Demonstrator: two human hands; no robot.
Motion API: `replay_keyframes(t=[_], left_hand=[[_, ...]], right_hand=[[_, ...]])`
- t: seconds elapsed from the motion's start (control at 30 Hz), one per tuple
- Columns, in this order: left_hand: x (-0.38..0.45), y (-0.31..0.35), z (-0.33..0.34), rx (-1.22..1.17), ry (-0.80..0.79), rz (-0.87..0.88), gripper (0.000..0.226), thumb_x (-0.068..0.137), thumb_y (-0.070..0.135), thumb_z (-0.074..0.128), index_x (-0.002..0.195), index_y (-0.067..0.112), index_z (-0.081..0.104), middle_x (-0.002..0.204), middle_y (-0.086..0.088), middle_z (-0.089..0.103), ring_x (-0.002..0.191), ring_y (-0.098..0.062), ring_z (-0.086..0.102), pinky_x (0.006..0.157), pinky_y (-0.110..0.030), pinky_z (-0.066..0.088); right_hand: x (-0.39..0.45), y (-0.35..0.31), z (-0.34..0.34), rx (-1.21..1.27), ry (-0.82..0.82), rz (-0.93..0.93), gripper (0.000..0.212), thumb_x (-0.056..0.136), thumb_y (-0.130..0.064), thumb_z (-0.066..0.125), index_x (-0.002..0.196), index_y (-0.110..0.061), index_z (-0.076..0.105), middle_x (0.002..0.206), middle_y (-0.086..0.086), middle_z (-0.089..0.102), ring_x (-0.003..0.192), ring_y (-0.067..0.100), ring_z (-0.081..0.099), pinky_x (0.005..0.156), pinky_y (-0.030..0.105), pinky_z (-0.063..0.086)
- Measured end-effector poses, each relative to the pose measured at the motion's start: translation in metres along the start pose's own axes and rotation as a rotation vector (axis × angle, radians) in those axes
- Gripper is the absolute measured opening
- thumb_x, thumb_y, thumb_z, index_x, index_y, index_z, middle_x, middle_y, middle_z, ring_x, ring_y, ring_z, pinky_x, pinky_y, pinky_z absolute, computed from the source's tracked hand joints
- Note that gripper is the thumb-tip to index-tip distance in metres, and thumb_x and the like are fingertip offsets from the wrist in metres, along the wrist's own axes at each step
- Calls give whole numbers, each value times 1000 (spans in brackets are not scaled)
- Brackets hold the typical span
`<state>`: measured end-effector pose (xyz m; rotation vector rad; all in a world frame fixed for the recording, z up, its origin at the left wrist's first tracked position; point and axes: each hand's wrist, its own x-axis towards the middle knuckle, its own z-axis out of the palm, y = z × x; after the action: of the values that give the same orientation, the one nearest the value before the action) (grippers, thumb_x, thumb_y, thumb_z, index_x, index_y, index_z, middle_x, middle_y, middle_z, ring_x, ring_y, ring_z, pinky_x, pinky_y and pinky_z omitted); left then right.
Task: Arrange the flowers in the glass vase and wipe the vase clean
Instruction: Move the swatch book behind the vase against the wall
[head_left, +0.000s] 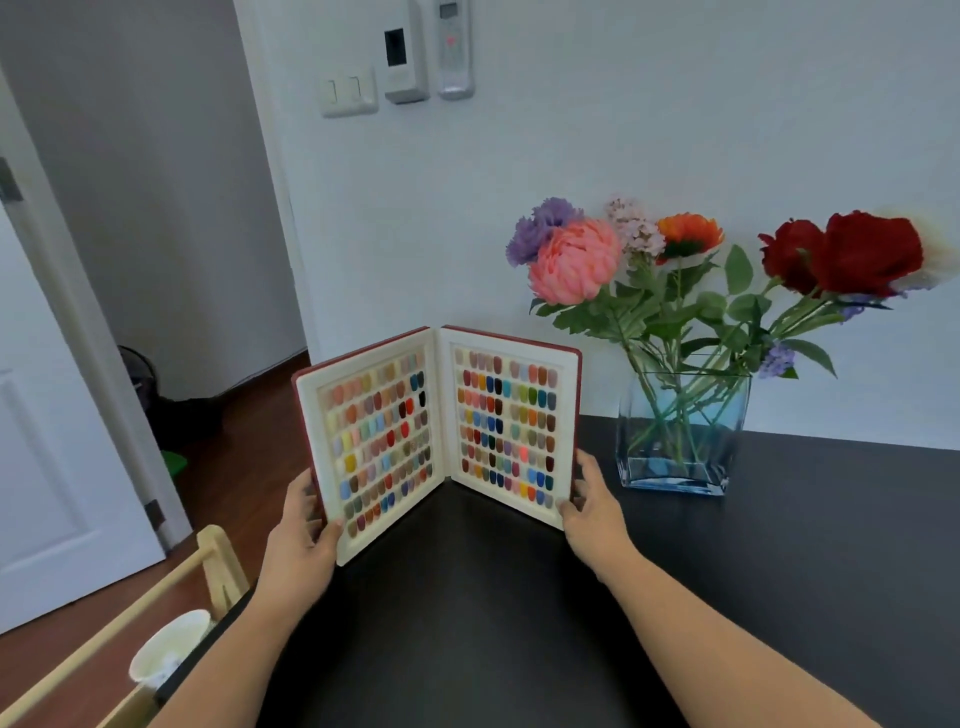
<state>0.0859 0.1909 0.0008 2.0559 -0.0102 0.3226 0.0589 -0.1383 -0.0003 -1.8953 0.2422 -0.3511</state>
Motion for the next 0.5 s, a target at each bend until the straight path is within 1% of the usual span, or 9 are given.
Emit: replay_keyframes(t=[0.07, 0.23, 0.3, 0.4, 0.5], left_hand=[[14, 1, 6, 18, -6, 22, 79, 95, 8, 62, 143, 51, 17, 146, -3, 52, 133, -31, 52, 101, -54, 49], [50, 7, 29, 58, -45, 55, 80, 98, 9, 57, 149, 47, 9, 146, -7, 53, 129, -30, 57, 99, -51, 50], [67, 8, 39, 64, -56, 44, 80, 99, 10, 56, 152, 45, 8, 146, -7, 53, 129, -31, 57, 100, -52, 51], [90, 9, 56, 82, -53, 64, 79, 99, 10, 55, 154, 42, 7, 144, -8, 56, 127, -32, 58, 99, -52, 51], [110, 11, 74, 80, -47, 77, 78, 100, 10, 54, 154, 42, 7, 144, -8, 55, 125, -32, 59, 97, -50, 53]], right_hand=[[13, -1, 8, -34, 13, -8, 70, 92, -5, 55, 138, -46, 22, 125, -4, 60, 115, 13, 56, 93, 36, 49], [51, 1, 20, -129, 36, -3, 68, 95, -10, 53, 143, -41, 18, 131, 2, 57, 121, 22, 54, 97, 44, 46], [69, 3, 23, -142, 43, 7, 67, 95, -10, 52, 144, -40, 18, 132, 2, 57, 122, 23, 54, 96, 43, 46], [97, 9, 26, -125, 65, 6, 63, 96, -9, 50, 144, -39, 21, 130, 6, 58, 116, 23, 56, 94, 39, 47], [122, 19, 26, -120, 89, -7, 61, 96, -10, 50, 144, -37, 24, 128, 6, 59, 104, 15, 54, 88, 32, 46]])
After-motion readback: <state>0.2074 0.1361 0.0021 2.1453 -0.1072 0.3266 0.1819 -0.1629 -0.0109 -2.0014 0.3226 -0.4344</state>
